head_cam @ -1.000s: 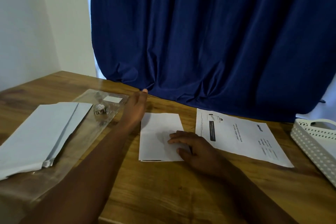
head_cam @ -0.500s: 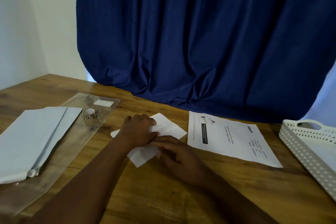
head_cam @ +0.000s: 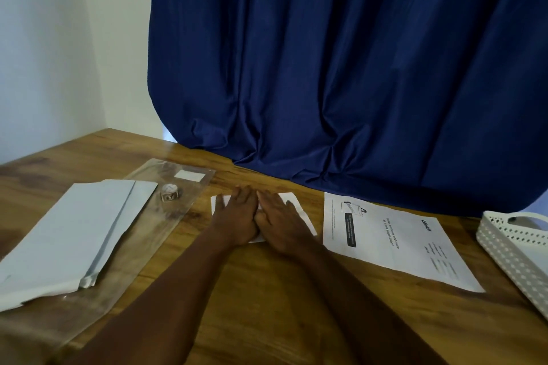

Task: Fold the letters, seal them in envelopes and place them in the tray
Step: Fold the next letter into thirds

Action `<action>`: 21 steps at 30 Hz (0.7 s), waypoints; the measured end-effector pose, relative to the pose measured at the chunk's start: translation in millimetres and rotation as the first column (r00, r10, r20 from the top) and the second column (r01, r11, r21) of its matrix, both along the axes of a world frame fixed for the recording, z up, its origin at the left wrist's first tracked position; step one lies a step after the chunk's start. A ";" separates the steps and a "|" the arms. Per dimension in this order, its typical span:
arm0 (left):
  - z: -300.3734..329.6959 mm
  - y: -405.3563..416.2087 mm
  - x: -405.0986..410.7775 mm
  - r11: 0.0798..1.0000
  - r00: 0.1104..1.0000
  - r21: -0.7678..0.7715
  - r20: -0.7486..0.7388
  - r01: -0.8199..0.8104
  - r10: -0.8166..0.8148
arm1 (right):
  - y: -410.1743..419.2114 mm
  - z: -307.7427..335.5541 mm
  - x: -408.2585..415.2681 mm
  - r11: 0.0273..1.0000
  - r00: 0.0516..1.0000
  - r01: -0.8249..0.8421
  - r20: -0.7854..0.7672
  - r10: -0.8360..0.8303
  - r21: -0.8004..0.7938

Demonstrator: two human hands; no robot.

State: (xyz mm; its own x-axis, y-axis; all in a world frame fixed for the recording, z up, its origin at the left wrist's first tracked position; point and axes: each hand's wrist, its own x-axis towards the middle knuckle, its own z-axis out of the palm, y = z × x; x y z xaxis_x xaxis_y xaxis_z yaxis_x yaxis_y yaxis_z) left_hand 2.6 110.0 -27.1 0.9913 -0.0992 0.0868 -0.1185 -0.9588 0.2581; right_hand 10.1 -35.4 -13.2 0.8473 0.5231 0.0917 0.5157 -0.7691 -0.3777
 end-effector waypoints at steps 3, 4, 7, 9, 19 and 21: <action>-3.6 3.7 0.1 0.994 0.996 0.107 -0.078 -0.029 0.038 | 3.4 -10.0 12.3 0.994 0.998 -0.040 -0.055 0.035 -0.097; -4.7 4.4 1.0 0.993 0.996 0.113 -0.071 -0.036 0.044 | 0.8 -11.9 16.2 0.992 0.998 -0.048 -0.052 0.042 -0.119; -5.9 5.7 3.3 0.992 0.997 0.114 -0.050 -0.057 0.063 | -13.7 -15.3 30.3 0.977 1.000 0.001 -0.010 -0.003 -0.214; -6.3 4.7 4.1 0.992 0.996 0.111 -0.060 -0.065 0.072 | -26.3 -17.6 39.1 0.962 0.996 0.088 0.020 -0.086 -0.257; 14.9 15.3 -9.7 0.977 0.984 -0.133 -0.037 0.167 -0.174 | -38.0 -26.9 46.8 0.973 0.983 0.181 0.042 -0.177 -0.144; 16.7 15.0 -9.3 0.969 0.983 -0.180 -0.040 0.169 -0.179 | -37.1 -26.5 47.3 0.974 0.982 0.191 0.031 -0.188 -0.126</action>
State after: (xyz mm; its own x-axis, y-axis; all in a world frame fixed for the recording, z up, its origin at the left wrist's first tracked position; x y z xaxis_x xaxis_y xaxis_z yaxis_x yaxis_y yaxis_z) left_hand -6.7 125.1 -10.4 0.9639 -0.2588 0.0632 -0.2603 -0.8641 0.4307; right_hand 57.4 -72.5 -39.7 0.9309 0.3617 0.0513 0.3620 -0.8946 -0.2620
